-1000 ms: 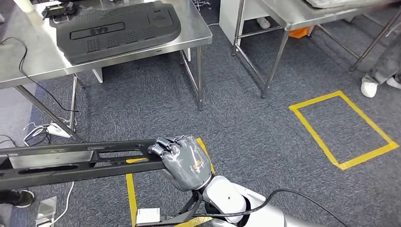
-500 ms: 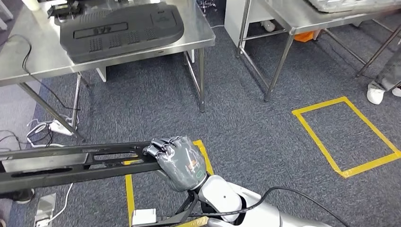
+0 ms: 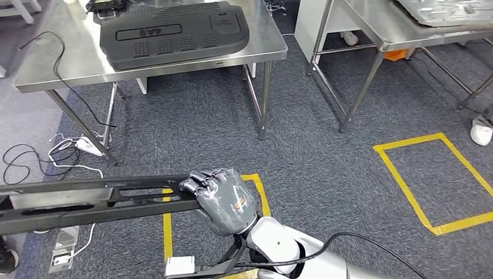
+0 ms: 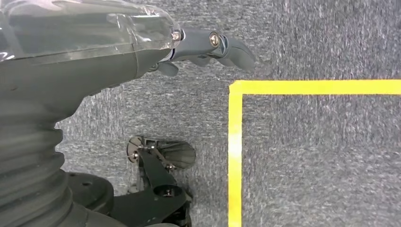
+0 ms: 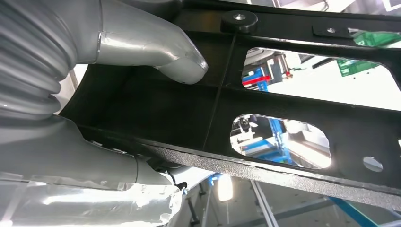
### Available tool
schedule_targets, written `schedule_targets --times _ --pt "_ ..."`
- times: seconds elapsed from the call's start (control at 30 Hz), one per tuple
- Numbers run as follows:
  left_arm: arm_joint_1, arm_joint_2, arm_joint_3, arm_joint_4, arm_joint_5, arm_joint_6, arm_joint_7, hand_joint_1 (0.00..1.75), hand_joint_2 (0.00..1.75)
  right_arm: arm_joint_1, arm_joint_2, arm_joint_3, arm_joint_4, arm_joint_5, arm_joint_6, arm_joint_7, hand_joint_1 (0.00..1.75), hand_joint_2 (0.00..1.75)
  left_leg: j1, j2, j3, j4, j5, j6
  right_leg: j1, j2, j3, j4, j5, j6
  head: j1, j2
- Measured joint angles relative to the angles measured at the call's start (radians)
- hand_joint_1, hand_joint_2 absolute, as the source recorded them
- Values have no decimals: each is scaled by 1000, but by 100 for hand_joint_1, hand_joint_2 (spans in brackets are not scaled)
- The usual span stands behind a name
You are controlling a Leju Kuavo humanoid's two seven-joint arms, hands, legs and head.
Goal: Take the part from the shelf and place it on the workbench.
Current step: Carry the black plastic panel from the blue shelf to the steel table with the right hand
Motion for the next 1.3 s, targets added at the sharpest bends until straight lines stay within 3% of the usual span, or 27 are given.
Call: schedule_targets --times 0.13,0.23,0.3,0.33,0.37,0.43,0.5,0.63,0.83,0.93,1.3 --pt "1 0 0 0 1 0 0 0 175 -1 0 0 0 0 0 0 175 175 2 3 -7 20 -15 -23 -1 -15 5 -14 7 -22 -3 0" --pt "0 0 0 0 3 1 0 0 175 -1 0 0 1 -3 -1 -5 175 175 7 21 -77 171 -94 -39 -5 -30 10 -19 7 -32 -13 0" --pt "4 0 0 0 5 2 0 0 175 0 0 0 4 -7 -1 -10 175 175 11 25 -125 262 -120 -46 -5 -39 11 -18 5 -33 -15 0" --pt "6 0 0 0 7 2 0 0 175 0 0 0 6 -8 -1 -13 175 175 13 26 -126 258 -104 -47 -5 -42 12 -17 3 -33 -15 0" --pt "7 0 0 0 8 3 0 0 175 0 0 0 7 -10 -1 -15 175 175 14 29 -106 216 -73 -47 -6 -46 15 -17 1 -31 -15 0" --pt "7 0 -1 0 11 3 0 0 175 0 0 0 8 -11 -2 -16 175 175 15 39 -43 80 -8 -44 -5 -51 21 -15 -6 -23 -16 0" --pt "7 0 -1 0 12 3 0 0 175 0 1 0 8 -12 -3 -16 175 175 11 45 -10 2 14 -36 -1 -53 24 -12 -12 -15 -17 0" --pt "11 -2 -1 0 13 3 0 0 175 1 2 0 10 -12 -7 -19 175 175 10 43 -8 -8 15 -31 4 -51 28 -15 -17 -38 -15 0" --pt "10 -1 -1 0 3 -25 -15 0 175 1 3 0 12 -12 -5 -22 175 175 7 43 -7 -7 11 -21 2 -52 35 -30 -10 -14 -14 0" --pt "10 0 -1 0 0 -50 -24 0 175 1 3 0 12 -12 -4 -22 175 175 7 43 -7 -7 10 -20 2 -52 36 -31 -9 -8 -14 0" --pt "2 14 -10 0 -2 -111 14 0 175 1 3 0 12 0 12 -7 175 175 7 43 -2 -12 11 -20 2 -52 36 -31 -10 -5 -15 0"
